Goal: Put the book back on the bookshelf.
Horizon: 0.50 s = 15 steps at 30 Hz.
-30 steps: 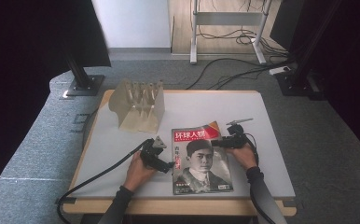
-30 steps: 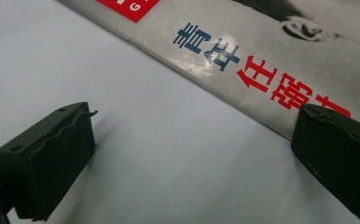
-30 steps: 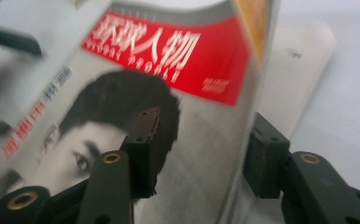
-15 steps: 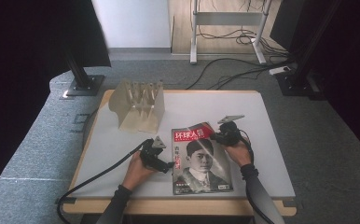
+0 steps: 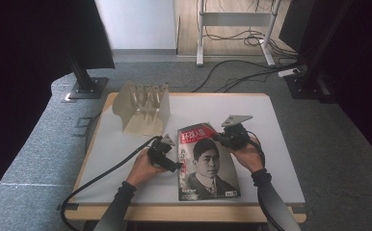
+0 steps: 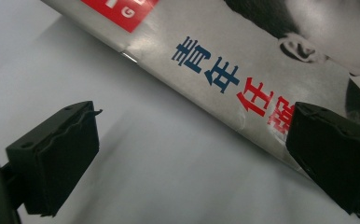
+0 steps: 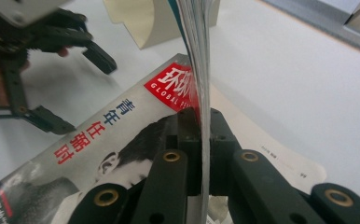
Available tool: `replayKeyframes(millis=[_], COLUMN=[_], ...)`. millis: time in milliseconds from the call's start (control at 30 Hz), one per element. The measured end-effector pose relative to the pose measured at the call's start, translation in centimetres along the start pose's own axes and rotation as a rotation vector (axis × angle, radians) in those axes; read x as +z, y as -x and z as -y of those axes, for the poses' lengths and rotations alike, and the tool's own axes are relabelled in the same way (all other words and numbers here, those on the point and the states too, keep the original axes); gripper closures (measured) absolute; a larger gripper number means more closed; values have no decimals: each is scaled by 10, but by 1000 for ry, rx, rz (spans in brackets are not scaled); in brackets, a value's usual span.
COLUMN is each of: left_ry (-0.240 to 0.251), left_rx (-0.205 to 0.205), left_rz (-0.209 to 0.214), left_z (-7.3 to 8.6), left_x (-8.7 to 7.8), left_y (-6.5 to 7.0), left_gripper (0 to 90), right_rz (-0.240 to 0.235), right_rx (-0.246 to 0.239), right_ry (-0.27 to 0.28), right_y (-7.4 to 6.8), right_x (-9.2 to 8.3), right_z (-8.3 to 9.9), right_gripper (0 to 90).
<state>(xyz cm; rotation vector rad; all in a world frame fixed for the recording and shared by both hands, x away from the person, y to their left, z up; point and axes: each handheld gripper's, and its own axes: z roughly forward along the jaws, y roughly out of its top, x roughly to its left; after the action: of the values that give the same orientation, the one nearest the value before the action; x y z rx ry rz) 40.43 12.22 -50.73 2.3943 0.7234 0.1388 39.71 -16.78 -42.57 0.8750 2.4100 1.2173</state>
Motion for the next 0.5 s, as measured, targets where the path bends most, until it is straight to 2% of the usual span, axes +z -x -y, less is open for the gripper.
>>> replayKeyframes(millis=[167, 267, 367, 433, 500], left_ry=[15, 15, 15, 18, 7], left_rx=[8, 9, 7, 16, 25], left_rz=[82, 154, 245, 281, 278], left_z=[-8, -13, -17, -20, -23], left_x=[4, 6, 9, 9, 7], left_y=[-6, -10, -14, -14, -13], left_gripper=[52, 85, 138, 162, 227], right_rz=[-8, -16, -25, -33, -37], right_rx=[-14, -22, -38, -48, -57], right_ry=[25, 42, 59, 65, 77], right_y=[-3, -4, -6, -6, -7], right_x=[-9, -14, -17, -19, -21], right_z=[-4, -7, -10, -11, -14], right_gripper=[858, 858, 857, 857, 857])
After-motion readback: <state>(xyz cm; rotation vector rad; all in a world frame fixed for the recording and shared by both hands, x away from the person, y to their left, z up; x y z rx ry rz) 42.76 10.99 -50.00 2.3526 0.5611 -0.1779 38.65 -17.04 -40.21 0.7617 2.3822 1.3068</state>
